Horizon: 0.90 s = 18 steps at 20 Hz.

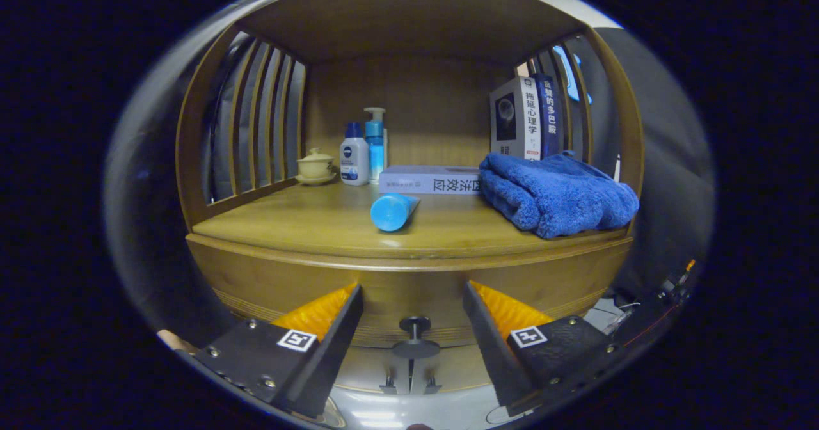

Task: Pull open the drawer, take out the items inside it, and place them on the countertop above the cabinet.

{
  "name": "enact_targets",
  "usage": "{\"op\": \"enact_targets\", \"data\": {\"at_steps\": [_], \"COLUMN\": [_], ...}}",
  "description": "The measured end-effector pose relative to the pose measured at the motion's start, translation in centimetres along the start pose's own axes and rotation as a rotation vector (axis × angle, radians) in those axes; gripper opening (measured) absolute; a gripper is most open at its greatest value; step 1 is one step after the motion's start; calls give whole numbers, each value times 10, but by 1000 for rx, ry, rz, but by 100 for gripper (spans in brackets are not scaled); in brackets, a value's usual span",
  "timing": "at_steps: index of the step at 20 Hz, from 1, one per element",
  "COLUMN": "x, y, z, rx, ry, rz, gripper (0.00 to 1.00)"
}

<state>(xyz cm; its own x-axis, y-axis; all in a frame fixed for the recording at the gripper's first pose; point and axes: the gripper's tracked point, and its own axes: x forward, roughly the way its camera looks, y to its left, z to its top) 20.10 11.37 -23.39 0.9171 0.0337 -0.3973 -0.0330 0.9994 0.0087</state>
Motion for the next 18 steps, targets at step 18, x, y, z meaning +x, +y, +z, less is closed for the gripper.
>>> {"op": "enact_targets", "data": {"at_steps": [18], "x": [-77], "y": [-7], "z": [79], "rx": [24], "ry": [-159], "rz": [1], "gripper": [95]}}
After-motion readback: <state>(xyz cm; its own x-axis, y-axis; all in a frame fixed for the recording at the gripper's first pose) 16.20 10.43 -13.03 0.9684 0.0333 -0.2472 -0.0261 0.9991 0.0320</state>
